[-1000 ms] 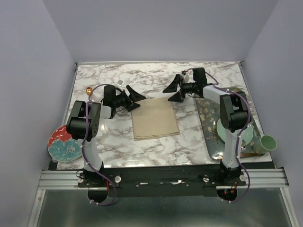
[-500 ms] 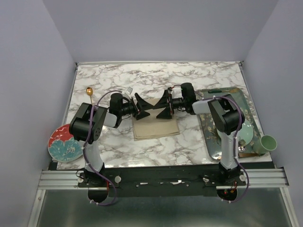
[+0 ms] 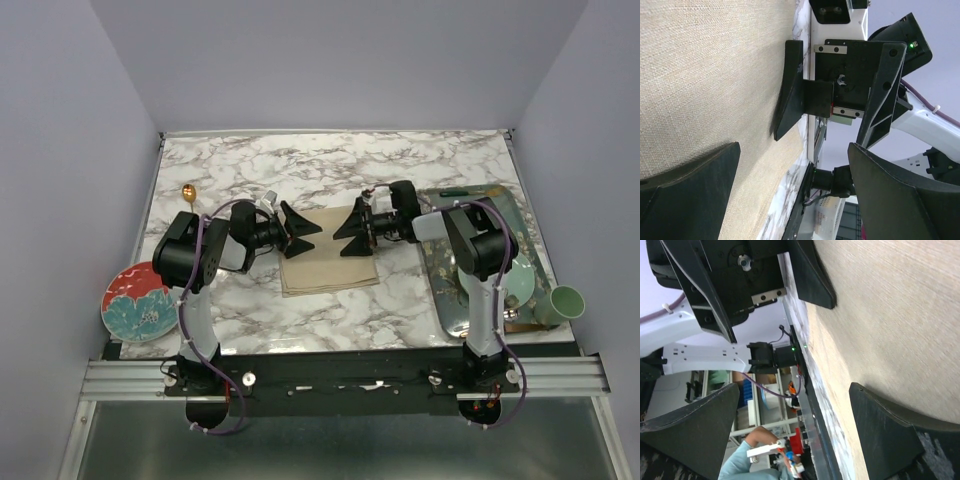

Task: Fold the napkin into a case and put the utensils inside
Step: Smooth out the square-folded napkin at the center of the board.

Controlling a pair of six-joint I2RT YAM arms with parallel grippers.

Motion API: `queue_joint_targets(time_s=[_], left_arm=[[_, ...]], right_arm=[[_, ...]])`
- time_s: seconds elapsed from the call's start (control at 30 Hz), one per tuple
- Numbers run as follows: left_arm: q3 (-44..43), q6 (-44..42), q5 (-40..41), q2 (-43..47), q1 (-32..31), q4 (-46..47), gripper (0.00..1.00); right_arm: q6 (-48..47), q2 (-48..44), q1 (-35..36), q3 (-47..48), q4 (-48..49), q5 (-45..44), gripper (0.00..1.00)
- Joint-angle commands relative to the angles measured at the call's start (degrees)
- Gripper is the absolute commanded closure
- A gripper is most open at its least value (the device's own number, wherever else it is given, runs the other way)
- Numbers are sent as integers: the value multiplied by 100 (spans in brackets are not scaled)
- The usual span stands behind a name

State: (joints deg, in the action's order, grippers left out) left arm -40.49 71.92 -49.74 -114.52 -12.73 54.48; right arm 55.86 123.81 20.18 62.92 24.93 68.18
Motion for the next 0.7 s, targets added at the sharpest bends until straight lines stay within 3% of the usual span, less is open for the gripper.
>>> queue_joint_targets(time_s=[0.0, 0.13, 0.33, 0.67], left_arm=[[182, -4, -18, -124, 113, 88, 2], [173, 489, -221, 394, -62, 906, 2], [506, 375, -116, 1291, -230, 617, 2], [666, 419, 96, 766, -274, 432, 2]], right_arm=[[-1225, -260, -269, 176, -1929, -235, 0], [-1420, -813, -165, 239, -2237, -112, 0], [-1385, -1780, 380, -445, -2378, -323, 0], [-1393, -1132, 557, -992, -2343, -350, 0]])
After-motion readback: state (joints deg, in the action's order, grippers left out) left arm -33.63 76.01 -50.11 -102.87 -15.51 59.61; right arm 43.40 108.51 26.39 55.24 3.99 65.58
